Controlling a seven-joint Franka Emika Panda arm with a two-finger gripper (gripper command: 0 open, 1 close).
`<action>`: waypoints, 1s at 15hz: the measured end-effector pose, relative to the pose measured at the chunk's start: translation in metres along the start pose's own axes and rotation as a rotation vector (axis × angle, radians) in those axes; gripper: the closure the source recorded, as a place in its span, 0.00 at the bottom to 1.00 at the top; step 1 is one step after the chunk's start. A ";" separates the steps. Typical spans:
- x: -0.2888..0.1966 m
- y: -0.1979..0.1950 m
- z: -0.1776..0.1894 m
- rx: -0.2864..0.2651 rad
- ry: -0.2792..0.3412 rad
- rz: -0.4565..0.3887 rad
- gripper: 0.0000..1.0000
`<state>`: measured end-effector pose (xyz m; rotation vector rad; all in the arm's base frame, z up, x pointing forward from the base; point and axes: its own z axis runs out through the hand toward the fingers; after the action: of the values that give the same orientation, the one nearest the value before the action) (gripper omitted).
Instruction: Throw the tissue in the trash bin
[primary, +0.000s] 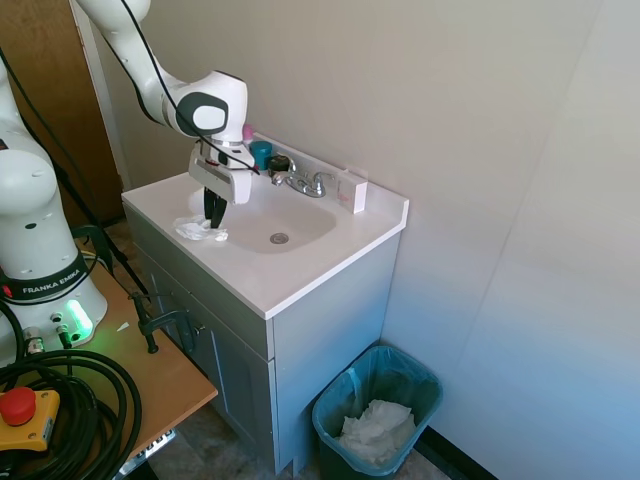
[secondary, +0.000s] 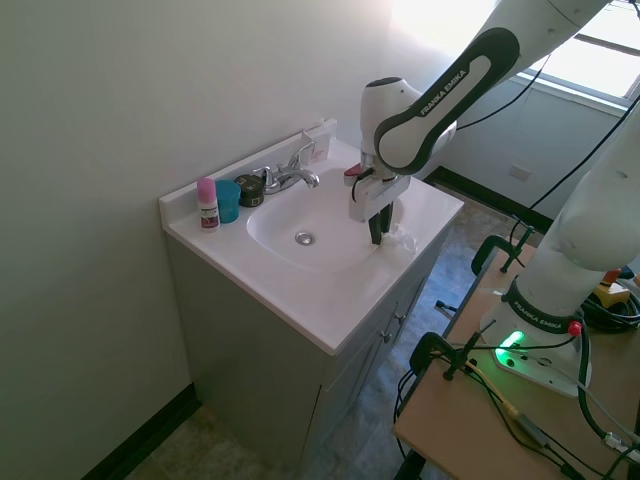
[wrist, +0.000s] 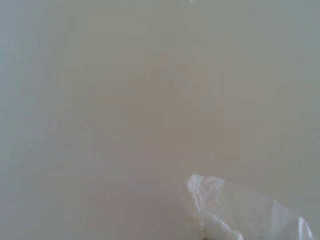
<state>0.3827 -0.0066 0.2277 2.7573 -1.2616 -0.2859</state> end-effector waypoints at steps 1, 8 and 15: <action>0.000 0.000 -0.004 0.008 0.000 0.000 1.00; 0.016 0.024 -0.114 0.158 0.052 0.013 1.00; 0.147 0.169 -0.235 0.540 0.214 0.326 1.00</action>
<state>0.4009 -0.2265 0.4658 2.7944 -1.9150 0.4264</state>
